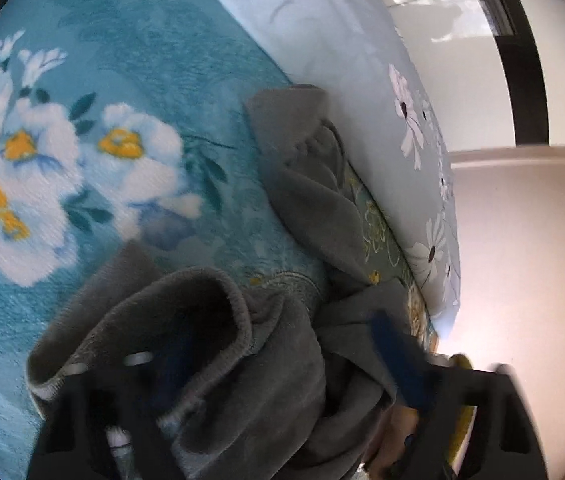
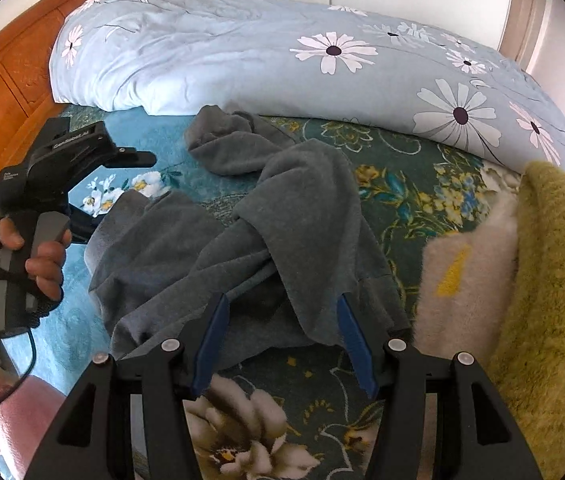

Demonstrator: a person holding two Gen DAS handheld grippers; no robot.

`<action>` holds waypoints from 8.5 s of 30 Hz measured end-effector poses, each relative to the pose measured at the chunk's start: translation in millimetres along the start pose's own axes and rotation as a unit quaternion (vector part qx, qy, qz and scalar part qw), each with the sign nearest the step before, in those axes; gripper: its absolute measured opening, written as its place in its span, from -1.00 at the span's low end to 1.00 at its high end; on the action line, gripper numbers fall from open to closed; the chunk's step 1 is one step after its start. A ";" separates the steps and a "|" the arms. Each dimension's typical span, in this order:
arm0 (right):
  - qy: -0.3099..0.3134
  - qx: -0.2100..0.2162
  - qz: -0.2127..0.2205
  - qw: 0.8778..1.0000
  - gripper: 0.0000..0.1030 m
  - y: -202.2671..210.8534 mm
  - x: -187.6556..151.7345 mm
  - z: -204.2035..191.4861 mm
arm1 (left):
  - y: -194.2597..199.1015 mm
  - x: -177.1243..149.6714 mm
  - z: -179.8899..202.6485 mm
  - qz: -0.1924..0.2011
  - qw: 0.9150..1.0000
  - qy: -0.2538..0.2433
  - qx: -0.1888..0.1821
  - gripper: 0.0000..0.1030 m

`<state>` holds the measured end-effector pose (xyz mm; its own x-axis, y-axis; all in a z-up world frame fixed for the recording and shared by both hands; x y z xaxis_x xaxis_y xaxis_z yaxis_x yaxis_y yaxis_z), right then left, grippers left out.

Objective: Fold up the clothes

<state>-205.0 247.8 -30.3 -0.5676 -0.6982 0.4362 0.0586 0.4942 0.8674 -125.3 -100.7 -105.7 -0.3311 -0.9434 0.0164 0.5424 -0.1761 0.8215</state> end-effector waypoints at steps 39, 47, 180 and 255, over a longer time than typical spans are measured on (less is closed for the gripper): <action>-0.006 0.054 -0.103 0.993 0.11 -73.9 -32.8 -43.7 | 216.8 -101.3 -289.3 0.263 0.937 0.226 0.031 -0.60; 0.021 0.063 -0.105 0.992 0.11 -79.1 -34.0 -64.8 | 245.9 -114.3 -294.1 0.254 0.923 0.285 0.051 -0.12; 0.038 0.037 -0.095 0.994 -0.66 -49.8 -62.0 -21.5 | 251.6 -144.4 -388.9 0.267 0.863 0.394 0.168 -0.68; 0.170 0.006 -0.032 0.985 0.06 -164.4 159.3 -124.9 | 137.3 -96.6 -180.7 0.278 0.904 0.305 0.112 0.31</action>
<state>-202.5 -9.3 -73.4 -0.2615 -0.8605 0.4372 0.0206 0.4478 0.8939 120.7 -84.5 -97.5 0.4689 -0.8602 0.2006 0.3012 0.3692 0.8792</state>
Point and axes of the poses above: each gripper's, at about its wrist camera, not at the fingertips, and y roughly against the way its jaws point, z to its right, x to its top, the point moved 2 cm from there along -y, roughly the way its jaws point, and after that the axes turned 10 degrees about x, right-handed, at the moved point
